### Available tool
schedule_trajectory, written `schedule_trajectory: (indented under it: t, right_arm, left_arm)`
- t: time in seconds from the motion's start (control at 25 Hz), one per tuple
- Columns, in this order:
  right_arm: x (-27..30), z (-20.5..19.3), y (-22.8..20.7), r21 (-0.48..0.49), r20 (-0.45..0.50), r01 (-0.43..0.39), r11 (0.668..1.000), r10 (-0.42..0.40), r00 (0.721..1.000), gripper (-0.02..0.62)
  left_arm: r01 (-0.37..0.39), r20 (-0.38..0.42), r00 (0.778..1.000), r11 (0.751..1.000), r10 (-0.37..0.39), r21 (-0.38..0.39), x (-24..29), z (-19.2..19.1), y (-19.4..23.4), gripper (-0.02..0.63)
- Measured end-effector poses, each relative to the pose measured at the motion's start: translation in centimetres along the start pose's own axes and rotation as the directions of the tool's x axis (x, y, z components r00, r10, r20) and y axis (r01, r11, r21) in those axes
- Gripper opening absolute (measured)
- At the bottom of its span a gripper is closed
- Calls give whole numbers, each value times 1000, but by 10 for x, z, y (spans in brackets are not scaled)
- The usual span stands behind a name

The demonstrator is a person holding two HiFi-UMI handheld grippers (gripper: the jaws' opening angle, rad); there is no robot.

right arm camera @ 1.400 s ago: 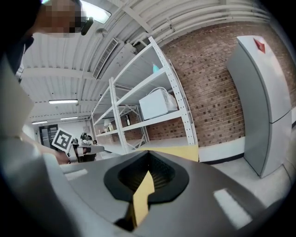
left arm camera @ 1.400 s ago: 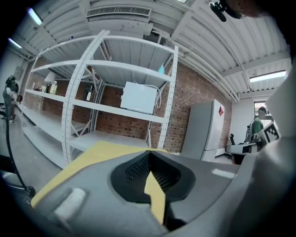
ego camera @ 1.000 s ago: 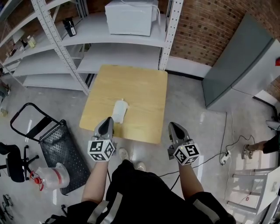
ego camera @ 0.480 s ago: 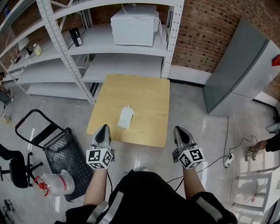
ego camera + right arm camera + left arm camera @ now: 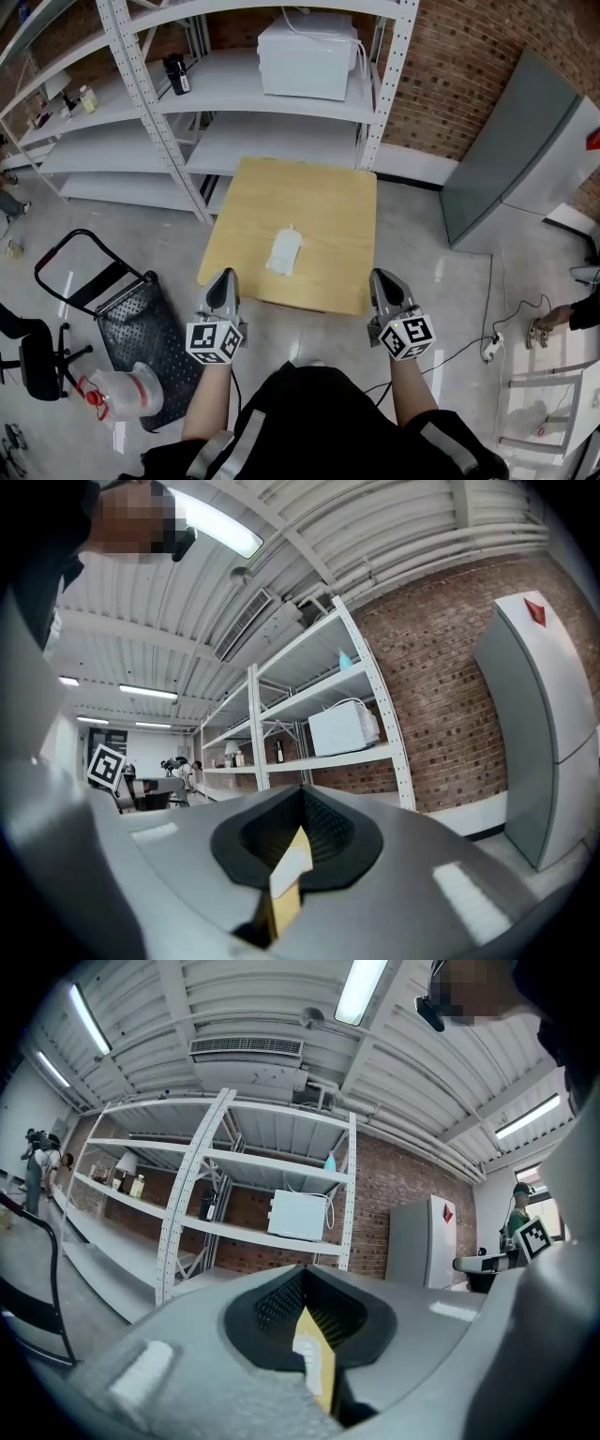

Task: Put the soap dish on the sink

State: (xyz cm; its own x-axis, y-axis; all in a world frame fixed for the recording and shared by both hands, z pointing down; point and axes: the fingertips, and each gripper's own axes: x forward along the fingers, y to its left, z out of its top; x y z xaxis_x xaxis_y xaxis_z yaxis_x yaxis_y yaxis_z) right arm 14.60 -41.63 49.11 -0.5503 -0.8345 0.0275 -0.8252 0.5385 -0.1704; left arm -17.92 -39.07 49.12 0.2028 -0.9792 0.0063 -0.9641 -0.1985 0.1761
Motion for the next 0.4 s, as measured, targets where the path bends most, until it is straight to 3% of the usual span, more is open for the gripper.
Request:
schedule_trajectory:
  t: [0.24, 0.4]
  right_arm:
    - [8, -1, 13, -3, 1, -13, 1000, 13, 1000, 5]
    - [15, 0, 20, -7, 8, -12, 1000, 12, 1000, 5]
  left_arm:
    - [-33, -62, 998, 999, 33, 14, -1, -10, 13, 2]
    - [-41, -52, 998, 999, 41, 7, -2, -6, 23, 2]
